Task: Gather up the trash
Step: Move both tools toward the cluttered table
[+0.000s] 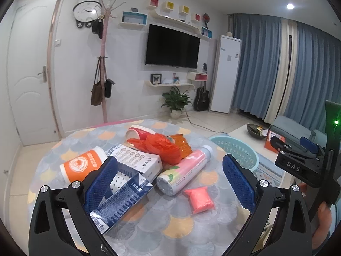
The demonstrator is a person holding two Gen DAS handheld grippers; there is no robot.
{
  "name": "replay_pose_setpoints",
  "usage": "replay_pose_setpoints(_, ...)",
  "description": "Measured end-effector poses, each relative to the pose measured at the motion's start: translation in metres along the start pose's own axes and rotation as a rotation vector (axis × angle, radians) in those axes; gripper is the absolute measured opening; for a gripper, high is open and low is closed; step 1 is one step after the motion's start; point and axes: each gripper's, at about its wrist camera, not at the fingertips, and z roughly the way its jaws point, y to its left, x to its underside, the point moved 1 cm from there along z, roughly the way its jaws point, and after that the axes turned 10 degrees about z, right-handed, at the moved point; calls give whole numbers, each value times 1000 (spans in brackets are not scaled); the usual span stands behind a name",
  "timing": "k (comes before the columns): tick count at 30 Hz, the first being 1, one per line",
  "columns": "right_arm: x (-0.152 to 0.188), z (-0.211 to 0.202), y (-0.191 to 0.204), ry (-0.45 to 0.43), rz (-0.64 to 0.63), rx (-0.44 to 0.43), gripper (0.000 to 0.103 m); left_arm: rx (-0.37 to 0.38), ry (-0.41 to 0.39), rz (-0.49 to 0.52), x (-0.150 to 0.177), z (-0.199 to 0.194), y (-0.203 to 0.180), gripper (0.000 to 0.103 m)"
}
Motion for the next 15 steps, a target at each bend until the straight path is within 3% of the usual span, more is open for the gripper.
replay_pose_setpoints(15,-1,-2,-2,-7,20,3,95,-6,-7,-8,2,-2,4,95)
